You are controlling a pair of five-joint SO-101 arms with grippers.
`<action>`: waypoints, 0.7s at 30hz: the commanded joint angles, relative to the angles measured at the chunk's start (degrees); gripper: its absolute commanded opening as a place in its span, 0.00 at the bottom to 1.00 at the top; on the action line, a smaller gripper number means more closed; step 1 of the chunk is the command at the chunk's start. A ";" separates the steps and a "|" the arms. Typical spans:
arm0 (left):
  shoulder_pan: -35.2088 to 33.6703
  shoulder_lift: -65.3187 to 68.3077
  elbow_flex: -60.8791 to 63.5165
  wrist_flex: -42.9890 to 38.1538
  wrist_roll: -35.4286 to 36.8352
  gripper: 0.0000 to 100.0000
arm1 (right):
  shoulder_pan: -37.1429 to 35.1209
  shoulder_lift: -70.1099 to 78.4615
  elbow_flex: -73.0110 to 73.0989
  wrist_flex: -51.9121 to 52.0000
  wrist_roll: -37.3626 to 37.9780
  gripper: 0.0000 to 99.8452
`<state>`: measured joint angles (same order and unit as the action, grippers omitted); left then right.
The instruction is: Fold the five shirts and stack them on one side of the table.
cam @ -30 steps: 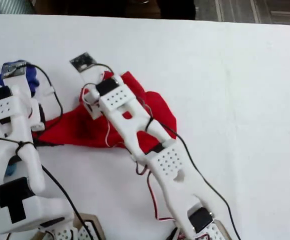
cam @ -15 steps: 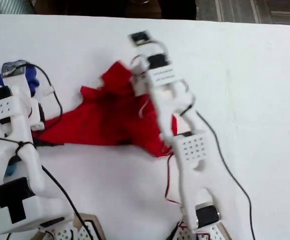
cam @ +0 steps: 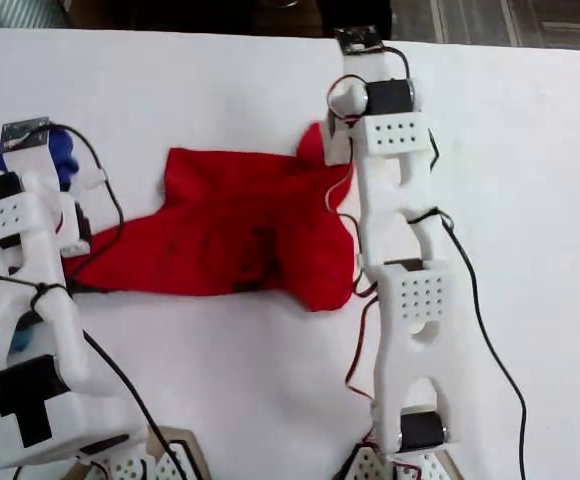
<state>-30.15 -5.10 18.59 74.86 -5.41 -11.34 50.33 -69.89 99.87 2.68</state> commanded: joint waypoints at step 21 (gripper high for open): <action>19.60 42.29 -53.67 -4.92 2.11 0.30 | -0.66 7.87 -2.46 -9.98 0.00 0.28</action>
<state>-11.34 27.87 -23.34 68.79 -4.97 -11.52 57.89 -70.33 91.25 2.68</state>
